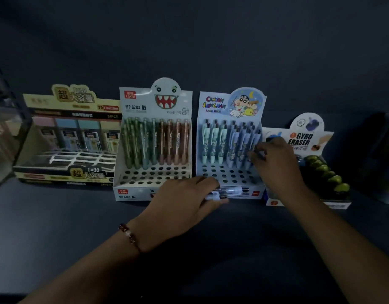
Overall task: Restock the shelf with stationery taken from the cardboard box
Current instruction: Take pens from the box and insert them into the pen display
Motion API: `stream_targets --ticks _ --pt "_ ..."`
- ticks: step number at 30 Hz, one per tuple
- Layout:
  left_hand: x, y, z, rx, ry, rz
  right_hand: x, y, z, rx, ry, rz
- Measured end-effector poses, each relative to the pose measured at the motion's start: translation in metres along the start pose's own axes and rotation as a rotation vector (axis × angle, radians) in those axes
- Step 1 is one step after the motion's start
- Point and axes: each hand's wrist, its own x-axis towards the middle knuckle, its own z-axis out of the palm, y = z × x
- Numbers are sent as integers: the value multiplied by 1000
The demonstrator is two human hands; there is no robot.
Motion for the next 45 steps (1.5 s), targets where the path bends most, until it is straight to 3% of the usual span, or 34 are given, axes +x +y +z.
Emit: stream_targets --ticks 9,13,16,18,26,33,39,45 --pt "-1 -1 -7 -58 13 -56 -7 -18 -14 -48 -33 43" --pt "0 -4 -11 -91 52 -94 -38 -70 -53 528 124 209" --pt "2 -5 -11 -128 45 -109 -66 -93 -53 867 -149 166" --pt "1 -4 -11 -137 11 -96 -76 -94 -43 938 -312 181" --pt "-2 -1 -12 -289 -116 -155 -76 -85 -42 1058 -423 211" --pt "1 3 -13 -432 -115 -196 -74 -82 -43 1144 -299 302" --pt "-1 -1 -14 -456 -111 -232 -65 -67 -47 1407 85 618" --pt "-3 -3 -17 -472 -114 -247 -39 -68 -52 1234 310 632"
